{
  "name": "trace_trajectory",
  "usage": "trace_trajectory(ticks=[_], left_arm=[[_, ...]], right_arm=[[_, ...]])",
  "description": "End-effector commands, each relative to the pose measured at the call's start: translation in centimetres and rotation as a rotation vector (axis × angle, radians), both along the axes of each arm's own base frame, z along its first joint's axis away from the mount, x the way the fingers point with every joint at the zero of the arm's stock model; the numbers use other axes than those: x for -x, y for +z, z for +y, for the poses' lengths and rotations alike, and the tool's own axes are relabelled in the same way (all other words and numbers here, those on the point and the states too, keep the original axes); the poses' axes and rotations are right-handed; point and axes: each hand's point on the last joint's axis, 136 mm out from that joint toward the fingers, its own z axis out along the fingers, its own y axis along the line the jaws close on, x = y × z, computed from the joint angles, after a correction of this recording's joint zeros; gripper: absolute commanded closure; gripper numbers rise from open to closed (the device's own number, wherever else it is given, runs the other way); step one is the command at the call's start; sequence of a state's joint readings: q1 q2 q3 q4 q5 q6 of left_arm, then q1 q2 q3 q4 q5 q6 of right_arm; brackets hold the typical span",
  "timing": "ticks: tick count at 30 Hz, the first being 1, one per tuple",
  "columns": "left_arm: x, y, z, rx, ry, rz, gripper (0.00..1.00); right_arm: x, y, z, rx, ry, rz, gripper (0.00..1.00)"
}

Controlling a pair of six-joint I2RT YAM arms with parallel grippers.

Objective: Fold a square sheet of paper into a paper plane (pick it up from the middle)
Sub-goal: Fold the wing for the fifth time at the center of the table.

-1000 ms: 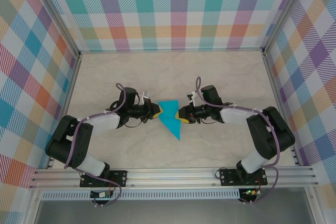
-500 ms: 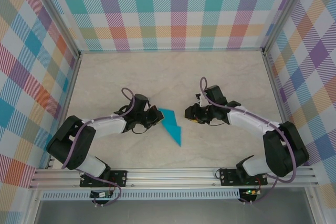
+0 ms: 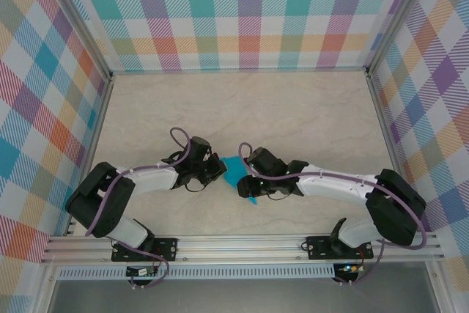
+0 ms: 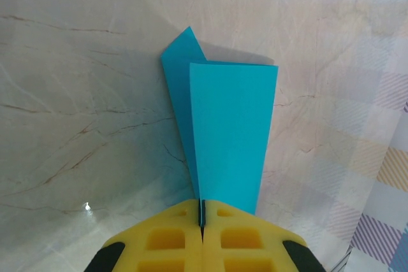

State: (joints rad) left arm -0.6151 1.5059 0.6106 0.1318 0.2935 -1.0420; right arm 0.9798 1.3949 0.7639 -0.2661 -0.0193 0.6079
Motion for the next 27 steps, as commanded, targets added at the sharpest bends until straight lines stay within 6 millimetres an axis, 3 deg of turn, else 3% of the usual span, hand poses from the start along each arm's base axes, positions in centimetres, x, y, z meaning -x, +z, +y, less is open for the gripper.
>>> trace_trajectory(ticks=[1, 10, 13, 21, 27], left_arm=[[0.3, 0.6, -0.1, 0.01, 0.006, 0.001, 1.0], [0.2, 1.2, -0.3, 0.012, 0.005, 0.002, 1.0], [0.2, 1.3, -0.4, 0.015, 0.001, 0.005, 1.0], [0.2, 1.7, -0.5, 0.02, -0.003, 0.002, 1.0], [0.2, 1.7, -0.7, 0.024, -0.01, 0.002, 1.0]], right_arm=[[-1.5, 1.5, -0.3, 0.081, 0.066, -0.265, 0.56], [0.4, 1.2, 2.2, 0.19, 0.339, -0.469, 0.51], [0.5, 0.3, 2.4, 0.243, 0.357, -0.502, 0.38], [-0.7, -1.8, 1.9, 0.419, 0.311, -0.592, 0.42], [-1.3, -2.3, 2.0, 0.428, 0.296, -0.648, 0.49]])
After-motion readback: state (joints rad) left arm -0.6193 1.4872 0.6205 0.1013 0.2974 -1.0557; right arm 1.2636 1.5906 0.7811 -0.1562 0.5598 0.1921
